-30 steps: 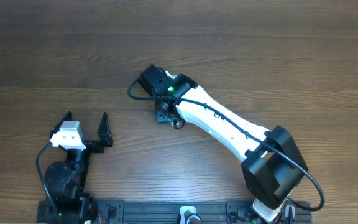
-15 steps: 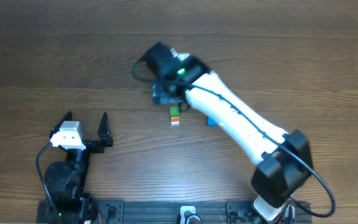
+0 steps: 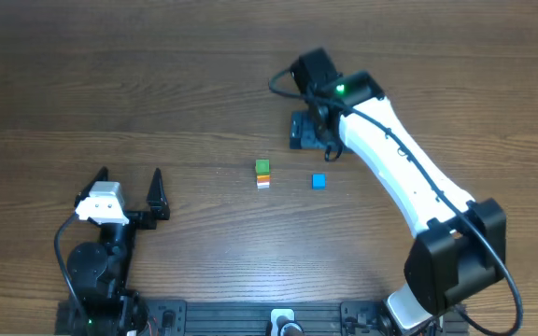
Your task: Stack Cubes
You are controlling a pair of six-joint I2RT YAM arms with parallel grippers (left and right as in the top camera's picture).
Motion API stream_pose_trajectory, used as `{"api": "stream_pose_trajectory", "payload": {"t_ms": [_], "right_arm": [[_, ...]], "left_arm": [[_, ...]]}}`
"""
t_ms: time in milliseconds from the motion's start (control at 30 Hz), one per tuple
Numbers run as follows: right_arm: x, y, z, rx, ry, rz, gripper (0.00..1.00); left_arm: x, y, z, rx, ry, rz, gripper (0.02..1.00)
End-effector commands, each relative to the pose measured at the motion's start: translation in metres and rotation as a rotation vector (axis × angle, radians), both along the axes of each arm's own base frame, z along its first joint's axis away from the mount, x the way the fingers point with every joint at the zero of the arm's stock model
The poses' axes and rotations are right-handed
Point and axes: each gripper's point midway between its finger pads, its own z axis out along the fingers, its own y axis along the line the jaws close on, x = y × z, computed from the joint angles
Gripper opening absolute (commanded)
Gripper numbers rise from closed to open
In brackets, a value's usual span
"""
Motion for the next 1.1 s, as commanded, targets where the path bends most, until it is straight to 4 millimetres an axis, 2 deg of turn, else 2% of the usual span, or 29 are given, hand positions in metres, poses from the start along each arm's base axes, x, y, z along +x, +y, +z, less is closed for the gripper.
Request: {"api": "stream_pose_trajectory", "payload": {"t_ms": [33,167,367,600,900,1100], "right_arm": [[-0.019,0.001,-0.039,0.065,0.078,0.031,0.969],[-0.033,0.001,-0.067,0.09,0.103,0.034,0.915],[-0.041,-0.001,-0.087,0.09,0.105,0.037,0.901],[-0.041,-0.001,-0.093,0.093,0.09,0.048,0.803],[-0.044,0.009,-0.101,0.088,0.099,0.078,0.744],[-0.045,0.01,-0.101,0.084,0.102,0.084,0.617]], "left_arm": [[0.0,0.0,-0.001,0.017,-0.004,-0.005,1.0],[0.0,0.0,-0.001,0.017,-0.004,-0.005,1.0],[0.0,0.0,-0.001,0.017,-0.004,-0.005,0.998],[0.0,0.0,-0.001,0.017,-0.004,-0.005,1.0],[0.0,0.0,-0.001,0.017,-0.004,-0.005,1.0],[0.0,0.0,-0.001,0.017,-0.004,-0.005,1.0]]}}
